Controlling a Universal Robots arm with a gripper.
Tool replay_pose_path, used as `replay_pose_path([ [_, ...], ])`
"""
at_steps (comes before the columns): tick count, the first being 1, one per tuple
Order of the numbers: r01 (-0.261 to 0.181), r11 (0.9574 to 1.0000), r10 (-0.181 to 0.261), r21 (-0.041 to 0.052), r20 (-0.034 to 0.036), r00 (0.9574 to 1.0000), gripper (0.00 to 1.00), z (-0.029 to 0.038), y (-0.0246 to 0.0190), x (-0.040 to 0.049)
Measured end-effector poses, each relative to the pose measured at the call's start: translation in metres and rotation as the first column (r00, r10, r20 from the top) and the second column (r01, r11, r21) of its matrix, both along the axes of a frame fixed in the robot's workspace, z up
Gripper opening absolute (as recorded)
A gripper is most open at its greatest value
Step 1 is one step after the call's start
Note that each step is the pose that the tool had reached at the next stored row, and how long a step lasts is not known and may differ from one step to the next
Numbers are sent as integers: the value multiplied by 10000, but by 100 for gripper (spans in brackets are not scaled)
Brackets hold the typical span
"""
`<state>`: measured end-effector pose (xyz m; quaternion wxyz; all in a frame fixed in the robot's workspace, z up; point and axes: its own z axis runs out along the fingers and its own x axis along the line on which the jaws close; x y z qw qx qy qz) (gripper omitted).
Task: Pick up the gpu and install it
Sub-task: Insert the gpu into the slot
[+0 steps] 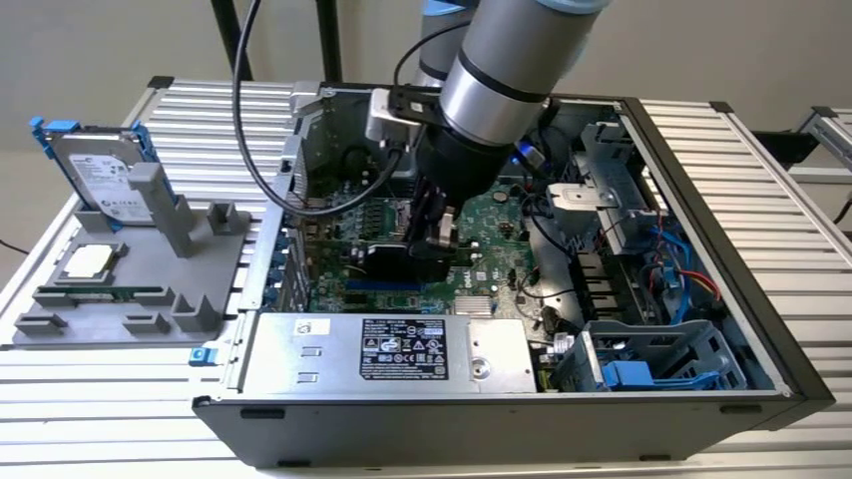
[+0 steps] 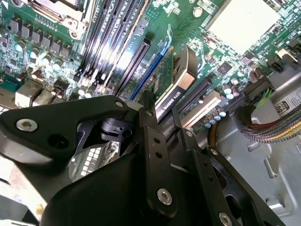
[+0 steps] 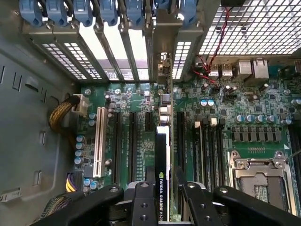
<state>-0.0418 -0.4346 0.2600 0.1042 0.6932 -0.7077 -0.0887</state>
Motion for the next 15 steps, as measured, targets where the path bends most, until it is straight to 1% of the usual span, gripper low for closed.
replay_pose_path([
  [8, -2, 10000, 2, -2, 0, 10000, 0, -54, 8, -13],
  [15, -2, 10000, 2, -1, 0, 10000, 0, -65, 17, -20],
])
